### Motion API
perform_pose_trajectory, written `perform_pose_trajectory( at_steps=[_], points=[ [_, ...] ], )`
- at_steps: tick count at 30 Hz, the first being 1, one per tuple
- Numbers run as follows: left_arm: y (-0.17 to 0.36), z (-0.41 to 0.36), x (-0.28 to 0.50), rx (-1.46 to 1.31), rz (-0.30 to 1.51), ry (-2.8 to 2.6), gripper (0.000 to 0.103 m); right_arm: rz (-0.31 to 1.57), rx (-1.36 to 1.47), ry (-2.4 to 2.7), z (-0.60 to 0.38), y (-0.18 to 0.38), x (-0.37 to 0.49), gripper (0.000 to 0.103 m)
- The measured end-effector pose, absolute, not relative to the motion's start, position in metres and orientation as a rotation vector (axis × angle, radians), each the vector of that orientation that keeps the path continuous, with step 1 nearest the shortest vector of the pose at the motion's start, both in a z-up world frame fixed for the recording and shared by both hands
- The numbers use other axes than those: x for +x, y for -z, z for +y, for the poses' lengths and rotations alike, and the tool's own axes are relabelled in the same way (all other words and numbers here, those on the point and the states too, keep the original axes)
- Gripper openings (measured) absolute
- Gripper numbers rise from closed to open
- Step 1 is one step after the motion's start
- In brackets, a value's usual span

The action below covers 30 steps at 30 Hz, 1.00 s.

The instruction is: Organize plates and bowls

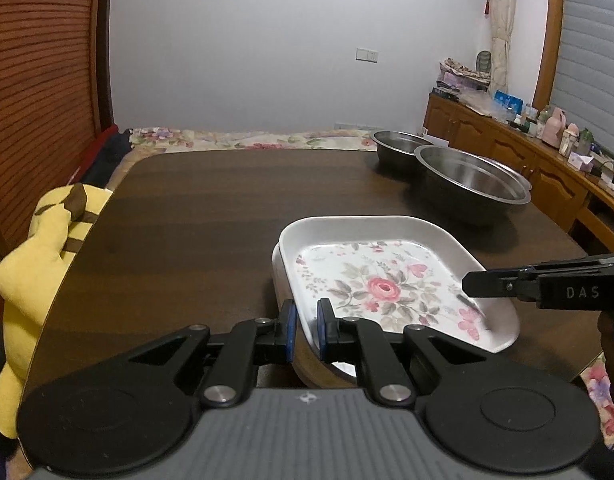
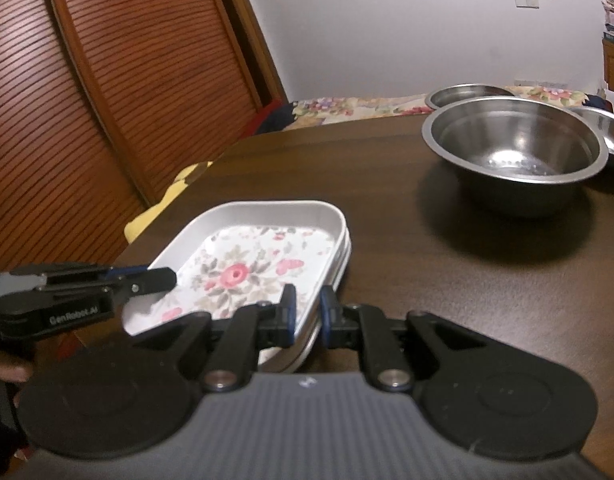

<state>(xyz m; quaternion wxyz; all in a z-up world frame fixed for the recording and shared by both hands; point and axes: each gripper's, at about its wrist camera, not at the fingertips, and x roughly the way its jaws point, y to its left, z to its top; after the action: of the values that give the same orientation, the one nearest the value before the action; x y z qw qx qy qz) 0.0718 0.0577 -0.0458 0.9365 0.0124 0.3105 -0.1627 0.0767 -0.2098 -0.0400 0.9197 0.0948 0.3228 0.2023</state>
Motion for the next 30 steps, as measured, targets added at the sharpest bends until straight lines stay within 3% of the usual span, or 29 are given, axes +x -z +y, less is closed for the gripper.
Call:
perform_pose_trajectory(
  at_steps=[30],
  points=[
    [0.038,0.067,0.065,0.023,0.609,0.302,0.015,0.639,0.178,-0.417,-0.216,0.040,0.074,0.018]
  ],
)
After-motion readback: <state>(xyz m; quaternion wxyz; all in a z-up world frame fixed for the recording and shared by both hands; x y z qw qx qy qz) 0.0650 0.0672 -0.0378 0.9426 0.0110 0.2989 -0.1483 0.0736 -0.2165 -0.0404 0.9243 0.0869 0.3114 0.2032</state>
